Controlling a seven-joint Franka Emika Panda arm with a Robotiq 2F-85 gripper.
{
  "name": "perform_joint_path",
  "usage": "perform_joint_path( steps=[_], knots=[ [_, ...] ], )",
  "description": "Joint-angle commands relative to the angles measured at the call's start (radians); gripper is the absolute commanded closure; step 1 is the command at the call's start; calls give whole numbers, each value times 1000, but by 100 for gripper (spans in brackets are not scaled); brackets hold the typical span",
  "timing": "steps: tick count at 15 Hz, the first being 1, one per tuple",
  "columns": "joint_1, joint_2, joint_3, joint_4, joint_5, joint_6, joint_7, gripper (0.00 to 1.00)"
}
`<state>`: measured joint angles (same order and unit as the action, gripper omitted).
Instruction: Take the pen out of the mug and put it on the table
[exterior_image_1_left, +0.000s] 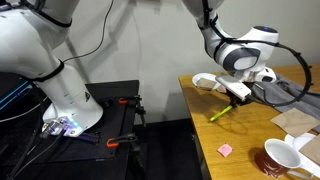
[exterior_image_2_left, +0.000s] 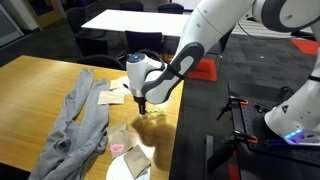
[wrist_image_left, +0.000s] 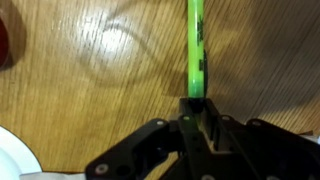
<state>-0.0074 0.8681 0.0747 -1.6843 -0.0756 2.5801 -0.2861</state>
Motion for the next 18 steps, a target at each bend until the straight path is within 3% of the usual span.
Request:
perform_joint_path(
  steps=[1,2,6,10,12,18],
  knots=[
    [23,29,-24,35,-23,17,40,96],
    [27,32,-28,41,-22,9,46,66],
    [40,21,-38,42,-23,1,66,35],
    [40,-66,-25,-18,-18,1,60,5],
    [22,-133,-2,-59,-6,-6,35,0],
    [-1,-362,14,-199,16,-35,18,0]
  ],
)
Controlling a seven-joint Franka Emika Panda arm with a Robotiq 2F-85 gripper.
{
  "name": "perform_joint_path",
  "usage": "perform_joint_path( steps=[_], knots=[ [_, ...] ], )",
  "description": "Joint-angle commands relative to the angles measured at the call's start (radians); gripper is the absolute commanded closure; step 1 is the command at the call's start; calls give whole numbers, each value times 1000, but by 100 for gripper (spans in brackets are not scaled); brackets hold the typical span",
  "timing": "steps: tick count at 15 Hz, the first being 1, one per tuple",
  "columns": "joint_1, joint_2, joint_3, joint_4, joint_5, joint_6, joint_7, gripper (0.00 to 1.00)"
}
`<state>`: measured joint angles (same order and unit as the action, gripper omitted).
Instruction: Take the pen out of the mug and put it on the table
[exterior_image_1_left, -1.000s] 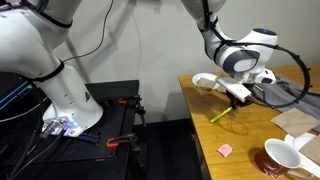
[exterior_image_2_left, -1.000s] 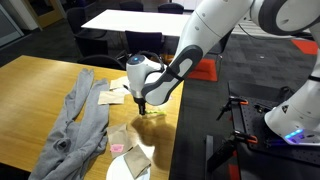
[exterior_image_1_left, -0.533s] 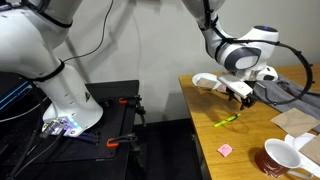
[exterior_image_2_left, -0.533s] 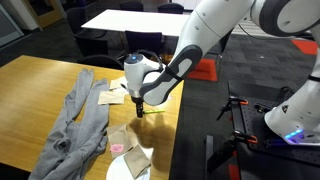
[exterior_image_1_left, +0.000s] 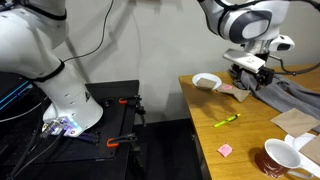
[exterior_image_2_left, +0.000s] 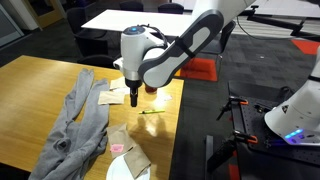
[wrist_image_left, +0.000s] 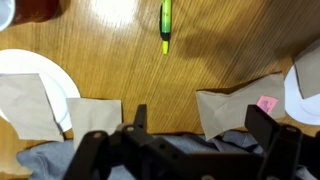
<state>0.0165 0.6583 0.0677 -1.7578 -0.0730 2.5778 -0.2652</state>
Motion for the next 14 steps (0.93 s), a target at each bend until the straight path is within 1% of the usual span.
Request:
perform_joint_path(
  steps=[1,5,7,8,10,14],
  knots=[
    [-44,-191,40,-151,32,-45,-33,0],
    [-72,-329,60,-235,75,-79,-84,0],
    [-110,-375,96,-258,157,-101,-188,0],
    [-61,-300,52,-196,101,-72,-108,0],
    [-77,-340,65,-222,139,-87,-158,0],
    [-81,-350,67,-238,141,-88,-163,0]
  ],
)
